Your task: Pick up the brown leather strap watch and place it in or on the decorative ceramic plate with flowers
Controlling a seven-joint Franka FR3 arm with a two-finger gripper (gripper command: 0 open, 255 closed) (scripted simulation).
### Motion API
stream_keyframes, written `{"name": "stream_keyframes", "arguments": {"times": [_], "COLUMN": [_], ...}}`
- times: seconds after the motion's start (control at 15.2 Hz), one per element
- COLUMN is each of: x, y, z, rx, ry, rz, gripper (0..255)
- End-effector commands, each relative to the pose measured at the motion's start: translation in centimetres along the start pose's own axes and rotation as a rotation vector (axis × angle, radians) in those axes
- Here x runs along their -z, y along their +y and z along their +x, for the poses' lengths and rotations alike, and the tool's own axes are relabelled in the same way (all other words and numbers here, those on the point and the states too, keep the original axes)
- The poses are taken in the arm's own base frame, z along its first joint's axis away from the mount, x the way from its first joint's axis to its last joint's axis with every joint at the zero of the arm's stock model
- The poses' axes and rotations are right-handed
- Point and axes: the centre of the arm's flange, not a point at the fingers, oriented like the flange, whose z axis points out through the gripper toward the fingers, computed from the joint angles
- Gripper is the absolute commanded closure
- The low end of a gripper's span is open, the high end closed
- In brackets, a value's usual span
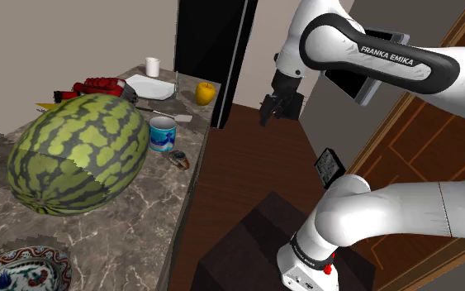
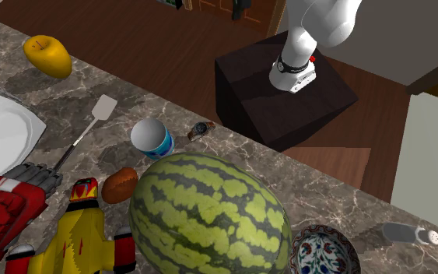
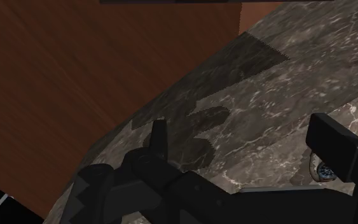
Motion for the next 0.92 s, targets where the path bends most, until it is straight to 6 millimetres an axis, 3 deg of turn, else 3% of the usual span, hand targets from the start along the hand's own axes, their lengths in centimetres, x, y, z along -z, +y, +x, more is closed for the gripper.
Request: {"name": "stream_keyframes", "arguments": {"times": [0.0,0.86], "x": [0.0,-8.9], "y": [0.0,-10.9], "z": [0.0,10.0], "rx": [0.0,0.037], "ry": [0.0,-0.029], "rz": [0.0,0.013], "gripper": [0,0]}}
